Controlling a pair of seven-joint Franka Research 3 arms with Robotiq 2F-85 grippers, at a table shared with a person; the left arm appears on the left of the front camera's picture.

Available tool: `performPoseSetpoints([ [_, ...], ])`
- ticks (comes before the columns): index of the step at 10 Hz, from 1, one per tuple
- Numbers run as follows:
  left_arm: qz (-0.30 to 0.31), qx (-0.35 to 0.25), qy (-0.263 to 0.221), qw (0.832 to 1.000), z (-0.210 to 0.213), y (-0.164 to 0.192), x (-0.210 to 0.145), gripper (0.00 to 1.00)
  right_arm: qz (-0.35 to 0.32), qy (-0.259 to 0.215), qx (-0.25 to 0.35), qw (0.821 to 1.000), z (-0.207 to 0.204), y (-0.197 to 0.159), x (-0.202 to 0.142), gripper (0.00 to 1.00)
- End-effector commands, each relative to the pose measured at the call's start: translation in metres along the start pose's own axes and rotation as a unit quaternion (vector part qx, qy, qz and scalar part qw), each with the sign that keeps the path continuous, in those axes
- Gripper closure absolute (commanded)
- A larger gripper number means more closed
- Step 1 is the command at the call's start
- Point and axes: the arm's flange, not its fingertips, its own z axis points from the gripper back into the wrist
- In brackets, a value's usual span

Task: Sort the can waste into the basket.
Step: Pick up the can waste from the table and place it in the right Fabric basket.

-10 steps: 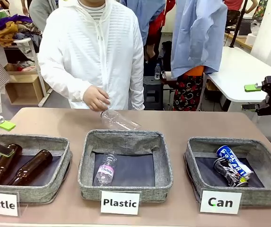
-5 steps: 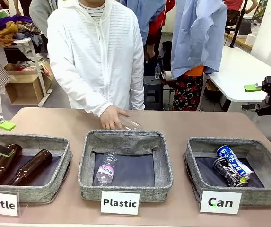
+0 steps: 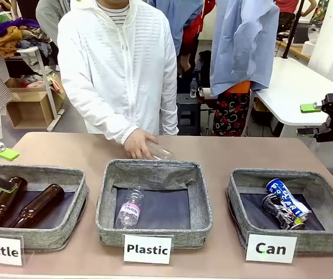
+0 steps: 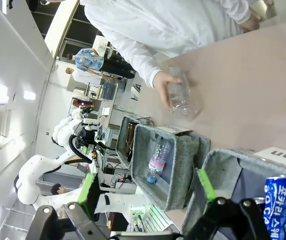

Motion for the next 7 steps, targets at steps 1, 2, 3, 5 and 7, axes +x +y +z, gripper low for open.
performPoseSetpoints([
  [1,-0.003,-0.002,0.000,1.000,0.0014,-0.0002,-0.0029,0.00,0.012,0.006,-0.001,1.000,0.0017,0.0016,-0.0037,0.00],
  [2,-0.003,-0.002,0.000,1.000,0.0014,-0.0002,-0.0029,0.00,0.012,0.006,-0.001,1.000,0.0017,0.0016,-0.0037,0.00],
  [3,-0.003,-0.002,0.000,1.000,0.0014,-0.0002,-0.0029,0.00,0.012,0.006,-0.001,1.000,0.0017,0.0016,-0.0037,0.00],
  [5,-0.003,-0.002,0.000,1.000,0.0014,-0.0002,-0.0029,0.00,0.012,0.006,-0.001,1.000,0.0017,0.0016,-0.0037,0.00],
  [7,-0.003,-0.002,0.000,1.000,0.0014,-0.0002,-0.0029,0.00,0.012,0.006,-0.001,1.000,0.0017,0.0016,-0.0037,0.00],
])
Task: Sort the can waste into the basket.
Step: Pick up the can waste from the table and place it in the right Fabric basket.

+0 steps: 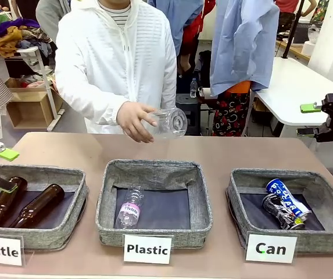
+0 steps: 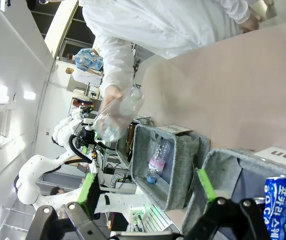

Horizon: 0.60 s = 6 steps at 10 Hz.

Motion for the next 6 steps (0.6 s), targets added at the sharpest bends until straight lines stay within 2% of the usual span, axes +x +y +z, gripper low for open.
performPoseSetpoints([
  [1,-0.003,-0.002,0.000,1.000,0.0014,-0.0002,-0.0029,0.00,0.012,0.006,-0.001,1.000,0.0017,0.0016,-0.0036,0.00],
  [6,-0.003,-0.002,0.000,1.000,0.0014,-0.0002,-0.0029,0.00,0.012,0.006,-0.001,1.000,0.0017,0.0016,-0.0036,0.00],
])
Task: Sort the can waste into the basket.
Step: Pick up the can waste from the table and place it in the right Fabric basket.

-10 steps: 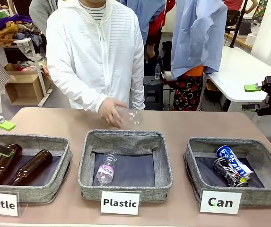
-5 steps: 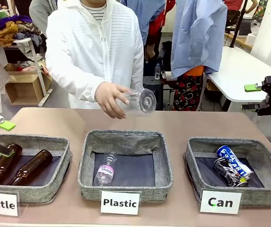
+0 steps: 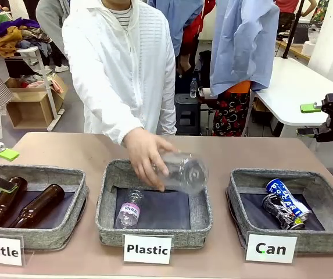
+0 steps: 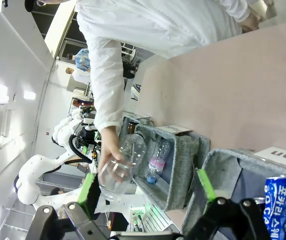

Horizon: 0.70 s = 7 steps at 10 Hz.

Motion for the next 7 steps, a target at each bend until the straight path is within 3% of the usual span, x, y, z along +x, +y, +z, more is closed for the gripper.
performPoseSetpoints([
  [1,-0.003,-0.002,0.000,1.000,0.0014,-0.0002,-0.0029,0.00,0.012,0.006,-0.001,1.000,0.0017,0.0016,-0.0036,0.00],
  [7,-0.003,-0.002,0.000,1.000,0.0014,-0.0002,-0.0029,0.00,0.012,0.006,-0.001,1.000,0.0017,0.0016,-0.0036,0.00],
])
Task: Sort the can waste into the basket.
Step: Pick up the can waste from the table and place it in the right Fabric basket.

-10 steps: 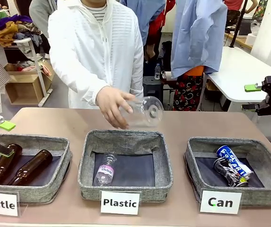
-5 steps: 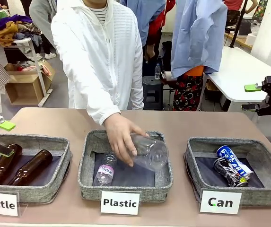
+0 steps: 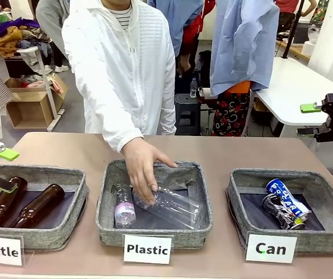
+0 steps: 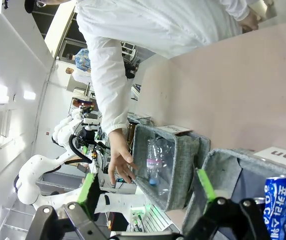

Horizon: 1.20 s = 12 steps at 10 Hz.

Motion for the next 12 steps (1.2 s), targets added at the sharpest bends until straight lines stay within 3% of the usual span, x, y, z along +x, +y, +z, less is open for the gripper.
performPoseSetpoints([
  [1,-0.003,-0.002,0.000,1.000,0.0014,-0.0002,-0.0029,0.00,0.012,0.006,-0.001,1.000,0.0016,0.0016,-0.0036,0.00],
  [12,-0.003,-0.002,0.000,1.000,0.0014,-0.0002,-0.0029,0.00,0.012,0.006,-0.001,1.000,0.0016,0.0016,-0.0036,0.00],
])
